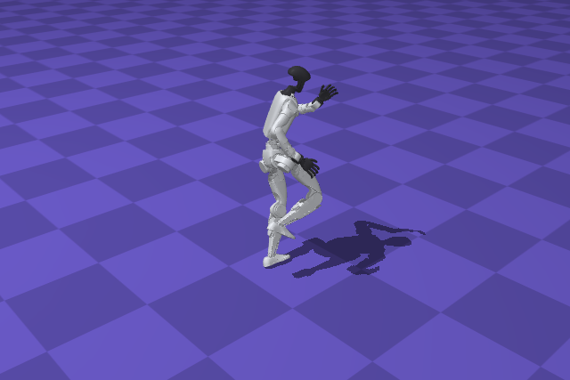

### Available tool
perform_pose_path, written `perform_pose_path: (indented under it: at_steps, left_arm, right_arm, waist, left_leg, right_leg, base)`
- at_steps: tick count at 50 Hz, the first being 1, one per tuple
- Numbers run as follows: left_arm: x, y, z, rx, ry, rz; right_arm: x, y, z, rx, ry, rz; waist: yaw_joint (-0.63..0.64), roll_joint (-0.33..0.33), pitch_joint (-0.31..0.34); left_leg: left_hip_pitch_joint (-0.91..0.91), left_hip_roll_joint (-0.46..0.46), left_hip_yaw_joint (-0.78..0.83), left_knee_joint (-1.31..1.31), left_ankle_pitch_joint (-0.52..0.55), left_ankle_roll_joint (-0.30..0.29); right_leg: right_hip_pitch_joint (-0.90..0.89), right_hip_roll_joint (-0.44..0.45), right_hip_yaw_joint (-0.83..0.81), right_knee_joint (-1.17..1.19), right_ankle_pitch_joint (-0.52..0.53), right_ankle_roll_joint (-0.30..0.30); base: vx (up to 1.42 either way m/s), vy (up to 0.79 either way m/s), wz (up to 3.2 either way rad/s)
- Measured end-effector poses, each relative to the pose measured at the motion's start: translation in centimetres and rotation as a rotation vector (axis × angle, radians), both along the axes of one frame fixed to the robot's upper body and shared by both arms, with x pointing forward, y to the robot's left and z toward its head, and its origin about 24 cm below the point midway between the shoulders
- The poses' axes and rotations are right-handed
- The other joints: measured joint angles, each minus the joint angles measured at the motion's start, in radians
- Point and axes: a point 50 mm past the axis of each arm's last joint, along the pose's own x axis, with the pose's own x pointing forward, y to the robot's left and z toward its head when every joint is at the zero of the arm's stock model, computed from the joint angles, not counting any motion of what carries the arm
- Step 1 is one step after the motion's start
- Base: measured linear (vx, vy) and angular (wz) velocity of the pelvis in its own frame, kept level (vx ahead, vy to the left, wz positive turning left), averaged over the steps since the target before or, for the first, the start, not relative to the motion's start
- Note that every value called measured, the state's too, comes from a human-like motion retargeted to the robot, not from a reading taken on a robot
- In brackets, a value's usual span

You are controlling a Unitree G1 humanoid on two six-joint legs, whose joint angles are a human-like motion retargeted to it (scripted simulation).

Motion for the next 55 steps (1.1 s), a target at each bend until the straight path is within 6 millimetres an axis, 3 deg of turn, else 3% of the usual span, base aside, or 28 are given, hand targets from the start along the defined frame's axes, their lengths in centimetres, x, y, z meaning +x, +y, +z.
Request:
perform_pose_path:
  at_steps: [3,5,6,8,10,12,15,18,20,21,23,25,27,29,31,33,35,39,40,42,44,45,46,48,50,52,53,55]
  left_arm:
    - [-4.4,0.2,4.4,-0.077,-0.344,0.009]
    - [-5.9,0.6,5.8,-0.126,-0.477,0.036]
    - [-6.3,0.8,6.3,-0.154,-0.509,0.034]
    - [-6.6,1.0,6.9,-0.205,-0.535,0.013]
    - [-6.3,1.0,6.9,-0.250,-0.517,-0.011]
    - [-5.6,1.0,5.6,-0.251,-0.458,-0.007]
    - [-4.1,1.3,2.2,-0.265,-0.264,-0.049]
    - [-0.8,2.7,-3.4,-0.162,0.040,0.120]
    - [1.0,5.6,-9.9,-0.063,0.315,0.371]
    - [0.8,8.0,-14.3,-0.035,0.494,0.510]
    - [-2.4,12.2,-22.2,-0.030,0.854,0.687]
    - [-7.4,15.4,-26.3,-0.038,1.095,0.782]
    - [-11.5,17.7,-26.4,0.126,1.185,0.850]
    - [-15.1,19.0,-26.4,0.290,1.314,0.815]
    - [-17.7,19.7,-26.7,0.311,1.459,0.755]
    - [-19.2,20.3,-26.7,0.313,1.544,0.729]
    - [-19.4,20.7,-26.5,0.363,1.558,0.741]
    - [-17.0,20.1,-28.2,0.393,1.549,0.719]
    - [-16.1,19.7,-29.0,0.360,1.555,0.695]
    - [-13.3,18.2,-29.6,0.215,1.503,0.660]
    - [-8.9,15.9,-29.0,0.047,1.365,0.616]
    - [-6.3,14.4,-28.2,-0.034,1.280,0.581]
    - [-3.1,12.6,-26.7,-0.109,1.185,0.525]
    - [2.6,8.1,-21.4,-0.244,0.975,0.360]
    - [5.3,3.4,-13.0,-0.337,0.678,0.154]
    - [3.8,0.9,-4.0,-0.349,0.277,0.046]
    - [2.1,0.5,-0.2,-0.346,0.070,0.043]
    - [-1.8,0.7,5.1,-0.355,-0.274,0.079]
  right_arm:
    - [-5.4,-2.8,0.2,-0.020,0.195,0.023]
    - [-8.7,-3.9,0.2,0.002,0.319,0.012]
    - [-10.1,-4.2,0.0,0.019,0.368,-0.008]
    - [-13.0,-4.2,-0.8,0.071,0.452,-0.069]
    - [-15.2,-3.2,-2.1,0.149,0.499,-0.153]
    - [-15.6,-1.7,-3.0,0.231,0.513,-0.164]
    - [-12.5,-0.2,-2.9,0.255,0.449,-0.068]
    - [-7.2,0.1,-1.2,0.221,0.300,0.041]
    - [-2.3,0.1,0.7,0.150,0.187,0.141]
    - [1.1,0.4,2.6,0.075,0.104,0.220]
    - [6.8,2.0,7.9,-0.020,-0.146,0.329]
    - [9.6,5.0,14.5,0.063,-0.492,0.384]
    - [9.1,7.9,20.3,0.236,-0.806,0.473]
    - [6.8,10.3,24.3,0.363,-1.026,0.616]
    - [4.4,12.8,27.2,0.439,-1.191,0.792]
    - [2.0,14.7,28.6,0.494,-1.296,0.948]
    - [0.5,16.0,28.4,0.567,-1.325,1.033]
    - [1.6,16.0,24.6,0.676,-1.130,0.897]
    - [2.2,15.6,23.2,0.668,-1.052,0.836]
    - [3.7,14.7,19.7,0.608,-0.878,0.694]
    - [4.9,13.0,14.9,0.539,-0.692,0.487]
    - [5.1,11.9,11.7,0.504,-0.586,0.358]
    - [4.7,10.8,7.3,0.487,-0.426,0.194]
    - [1.2,9.2,-1.9,0.489,-0.031,-0.084]
    - [-5.6,7.6,-8.3,0.515,0.351,-0.221]
    - [-11.9,4.6,-9.1,0.420,0.565,-0.168]
    - [-14.3,2.8,-8.3,0.352,0.632,-0.117]
    - [-18.7,-0.2,-5.9,0.285,0.760,-0.077]
  waist:
    - [-0.176,0.109,-0.021]
    - [-0.272,0.150,-0.062]
    - [-0.295,0.143,-0.095]
    - [-0.306,0.106,-0.170]
    - [-0.265,0.002,-0.235]
    - [-0.215,-0.131,-0.290]
    - [-0.134,-0.244,-0.305]
    - [-0.029,-0.257,-0.292]
    - [0.063,-0.267,-0.270]
    - [0.104,-0.277,-0.269]
    - [0.196,-0.311,-0.268]
    - [0.316,-0.362,-0.286]
    - [0.456,-0.434,-0.324]
    - [0.544,-0.515,-0.398]
    - [0.583,-0.562,-0.425]
    - [0.579,-0.576,-0.443]
    - [0.558,-0.572,-0.443]
    - [0.543,-0.461,-0.361]
    - [0.530,-0.434,-0.345]
    - [0.477,-0.421,-0.315]
    - [0.413,-0.434,-0.269]
    - [0.380,-0.444,-0.240]
    - [0.350,-0.448,-0.213]
    - [0.294,-0.429,-0.177]
    - [0.227,-0.386,-0.180]
    - [0.136,-0.332,-0.217]
    - [0.085,-0.299,-0.238]
    - [-0.004,-0.232,-0.281]
  left_leg:
    - [0.122,0.033,-0.241,-0.232,0.333,-0.129]
    - [0.168,0.057,-0.341,-0.339,0.509,-0.219]
    - [0.184,0.047,-0.308,-0.356,0.544,-0.232]
    - [0.213,0.047,-0.179,-0.343,0.551,-0.236]
    - [0.258,0.009,-0.024,-0.235,0.465,-0.145]
    - [0.190,-0.040,0.040,0.115,0.320,-0.079]
    - [0.000,-0.037,0.042,0.729,0.079,0.075]
    - [-0.260,0.050,0.021,1.290,-0.140,0.157]
    - [-0.420,0.056,0.017,1.551,-0.244,0.151]
    - [-0.498,0.059,0.040,1.623,-0.266,0.138]
    - [-0.620,0.097,0.095,1.704,-0.286,0.125]
    - [-0.688,0.184,0.149,1.685,-0.276,0.136]
    - [-0.703,0.265,0.200,1.555,-0.248,0.158]
    - [-0.702,0.283,0.250,1.336,-0.200,0.184]
    - [-0.637,0.301,0.300,1.059,-0.116,0.176]
    - [-0.538,0.313,0.349,0.739,0.001,0.160]
    - [-0.397,0.273,0.373,0.365,0.122,0.124]
    - [-0.051,0.200,0.296,-0.234,0.379,-0.033]
    - [0.004,0.192,0.271,-0.292,0.391,-0.062]
    - [0.058,0.146,0.214,-0.303,0.208,-0.056]
    - [0.067,0.081,0.144,-0.238,-0.023,0.019]
    - [0.056,0.049,0.102,-0.173,-0.130,0.081]
    - [0.018,0.031,0.052,-0.048,-0.217,0.164]
    - [-0.042,0.023,-0.034,0.151,-0.331,0.269]
    - [-0.027,0.036,-0.090,0.156,-0.333,0.255]
    - [0.055,0.065,-0.116,0.000,-0.222,0.195]
    - [0.100,0.087,-0.123,-0.091,-0.131,0.167]
    - [0.169,0.138,-0.129,-0.236,0.101,0.102]
  right_leg:
    - [0.020,0.028,-0.080,-0.317,0.107,-0.021]
    - [0.069,-0.002,-0.137,-0.576,0.221,-0.024]
    - [0.106,-0.036,-0.142,-0.712,0.270,0.001]
    - [0.201,-0.076,-0.137,-1.018,0.386,0.056]
    - [0.331,-0.125,-0.045,-1.322,0.525,0.137]
    - [0.435,-0.210,0.066,-1.519,0.624,0.173]
    - [0.527,-0.309,0.050,-1.608,0.646,0.168]
    - [0.546,-0.334,-0.072,-1.480,0.320,0.116]
    - [0.497,-0.340,-0.098,-1.307,0.123,0.093]
    - [0.448,-0.352,-0.092,-1.220,0.091,0.091]
    - [0.398,-0.374,-0.080,-1.135,0.085,0.099]
    - [0.427,-0.387,-0.071,-1.206,0.153,0.101]
    - [0.505,-0.412,-0.083,-1.383,0.313,0.086]
    - [0.569,-0.463,-0.132,-1.572,0.555,0.102]
    - [0.637,-0.491,-0.185,-1.702,0.760,0.152]
    - [0.691,-0.479,-0.204,-1.733,0.830,0.178]
    - [0.733,-0.443,-0.171,-1.666,0.803,0.169]
    - [0.756,-0.298,-0.081,-1.223,0.632,0.144]
    - [0.732,-0.274,-0.076,-1.065,0.576,0.136]
    - [0.639,-0.289,-0.085,-0.727,0.456,0.122]
    - [0.543,-0.340,-0.091,-0.417,0.329,0.098]
    - [0.498,-0.369,-0.092,-0.279,0.264,0.080]
    - [0.459,-0.380,-0.095,-0.178,0.205,0.055]
    - [0.373,-0.369,-0.117,-0.042,0.114,0.012]
    - [0.283,-0.348,-0.157,-0.024,0.076,-0.004]
    - [0.218,-0.348,-0.222,-0.127,0.079,0.000]
    - [0.197,-0.348,-0.260,-0.210,0.091,0.003]
    - [0.177,-0.330,-0.329,-0.427,0.140,0.014]
  base:
    - [0.52,0.23,4.24]
    - [0.57,0.17,4.18]
    - [0.58,0.13,4.14]
    - [0.60,-0.03,3.96]
    - [0.61,-0.16,3.58]
    - [0.60,-0.19,3.12]
    - [0.48,-0.24,2.58]
    - [0.32,-0.24,1.96]
    - [0.26,-0.11,0.81]
    - [0.28,-0.01,0.16]
    - [0.37,0.08,-0.18]
    - [0.50,0.19,-0.31]
    - [0.58,0.34,-0.08]
    - [0.61,0.47,0.59]
    - [0.66,0.53,1.04]
    - [0.70,0.54,1.42]
    - [0.75,0.58,1.45]
    - [0.79,0.61,1.40]
    - [0.71,0.55,1.86]
    - [0.65,0.48,2.18]
    - [0.60,0.36,2.50]
    - [0.61,0.24,2.57]
    - [0.63,0.17,2.49]
    - [0.70,0.08,2.15]
    - [0.84,0.01,1.68]
    - [0.97,-0.10,1.28]
    - [1.01,-0.21,0.99]
    - [1.02,-0.32,0.68]
